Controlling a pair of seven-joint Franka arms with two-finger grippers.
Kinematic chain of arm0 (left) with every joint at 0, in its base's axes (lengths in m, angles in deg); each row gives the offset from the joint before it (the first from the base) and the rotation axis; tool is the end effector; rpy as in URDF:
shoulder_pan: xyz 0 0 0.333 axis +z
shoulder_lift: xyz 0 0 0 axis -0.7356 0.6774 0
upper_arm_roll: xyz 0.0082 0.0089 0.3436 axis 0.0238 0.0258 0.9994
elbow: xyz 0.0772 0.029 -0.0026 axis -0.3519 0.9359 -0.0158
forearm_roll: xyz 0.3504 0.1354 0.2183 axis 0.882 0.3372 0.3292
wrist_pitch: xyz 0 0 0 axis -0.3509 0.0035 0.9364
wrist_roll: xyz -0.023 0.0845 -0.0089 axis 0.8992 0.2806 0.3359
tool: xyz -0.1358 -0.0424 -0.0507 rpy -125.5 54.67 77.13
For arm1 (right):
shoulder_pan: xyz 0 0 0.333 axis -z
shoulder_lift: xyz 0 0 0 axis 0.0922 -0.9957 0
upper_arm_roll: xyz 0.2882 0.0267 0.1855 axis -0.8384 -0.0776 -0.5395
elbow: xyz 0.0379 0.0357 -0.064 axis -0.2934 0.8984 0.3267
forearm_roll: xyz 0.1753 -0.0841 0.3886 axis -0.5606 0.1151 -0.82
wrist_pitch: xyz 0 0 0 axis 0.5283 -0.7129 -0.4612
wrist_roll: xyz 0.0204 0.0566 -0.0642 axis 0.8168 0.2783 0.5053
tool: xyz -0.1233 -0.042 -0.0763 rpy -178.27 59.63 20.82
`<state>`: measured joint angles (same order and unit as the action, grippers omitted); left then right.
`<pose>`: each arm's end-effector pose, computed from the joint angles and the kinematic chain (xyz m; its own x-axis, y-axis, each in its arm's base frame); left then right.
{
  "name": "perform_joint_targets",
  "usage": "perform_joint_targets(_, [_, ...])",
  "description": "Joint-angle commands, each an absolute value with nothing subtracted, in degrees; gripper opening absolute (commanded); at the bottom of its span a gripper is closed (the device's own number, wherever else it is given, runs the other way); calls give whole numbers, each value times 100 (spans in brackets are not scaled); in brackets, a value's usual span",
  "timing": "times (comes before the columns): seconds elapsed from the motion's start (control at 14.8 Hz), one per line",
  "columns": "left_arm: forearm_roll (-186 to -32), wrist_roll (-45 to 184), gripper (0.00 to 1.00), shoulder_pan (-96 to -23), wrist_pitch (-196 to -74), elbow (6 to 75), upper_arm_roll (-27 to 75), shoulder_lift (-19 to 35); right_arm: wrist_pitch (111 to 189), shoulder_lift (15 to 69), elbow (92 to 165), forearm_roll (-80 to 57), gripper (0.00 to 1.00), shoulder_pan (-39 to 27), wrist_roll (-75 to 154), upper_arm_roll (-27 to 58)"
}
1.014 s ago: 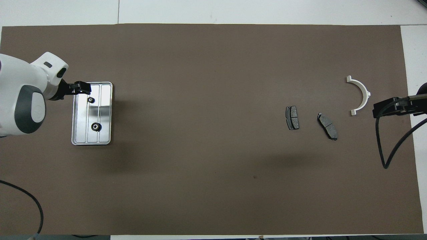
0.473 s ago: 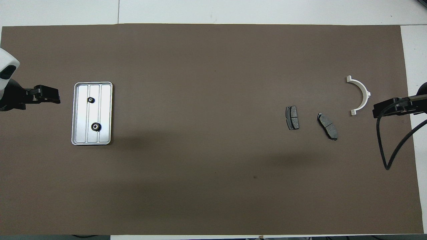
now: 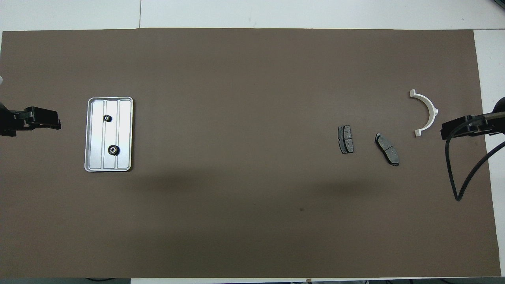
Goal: Pick bearing gear from pile to tray
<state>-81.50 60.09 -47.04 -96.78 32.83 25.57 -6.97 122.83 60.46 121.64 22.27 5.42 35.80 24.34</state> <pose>0.5825 -0.0045 0.5681 0.9942 0.0876 0.0619 0.0896 -0.9955 -0.0312 0.5733 -0.0256 0.5843 0.9970 0.0501 -0.0593 0.0532 -0.9972 0.0529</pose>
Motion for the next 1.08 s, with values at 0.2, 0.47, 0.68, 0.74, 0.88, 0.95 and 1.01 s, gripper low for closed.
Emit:
perform_joint_targets(0.2, [-8401,5691,100,-4666,-9573,3271,2598,-728,12433,6157,12337,2196,100,634,3666,2389])
perform_joint_targets(0.47, [-8401,5619,100,-4666,-9591,3280,2607,-728,12468,6174,12381,2135,100,634,3491,2389])
perform_joint_targets(0.68, [-8401,5628,100,-4674,-9617,3280,2615,-728,12477,6183,12416,2135,100,634,3464,2389])
perform_joint_targets(0.74, [-8401,5628,100,-4666,-9626,3280,2615,-728,12477,6183,12416,2135,100,634,3455,2389])
perform_joint_targets(0.88, [-8401,5628,100,-4674,-9634,3289,2615,-728,12485,6183,12416,2126,100,634,3455,2389])
perform_joint_targets(0.95, [-8401,5628,100,-4674,-9626,3289,2615,-728,12485,6183,12416,2126,100,634,3455,2389])
perform_joint_targets(1.01, [-8401,5637,100,-4674,-9634,3289,2615,-728,12485,6183,12416,2126,100,634,3455,2389])
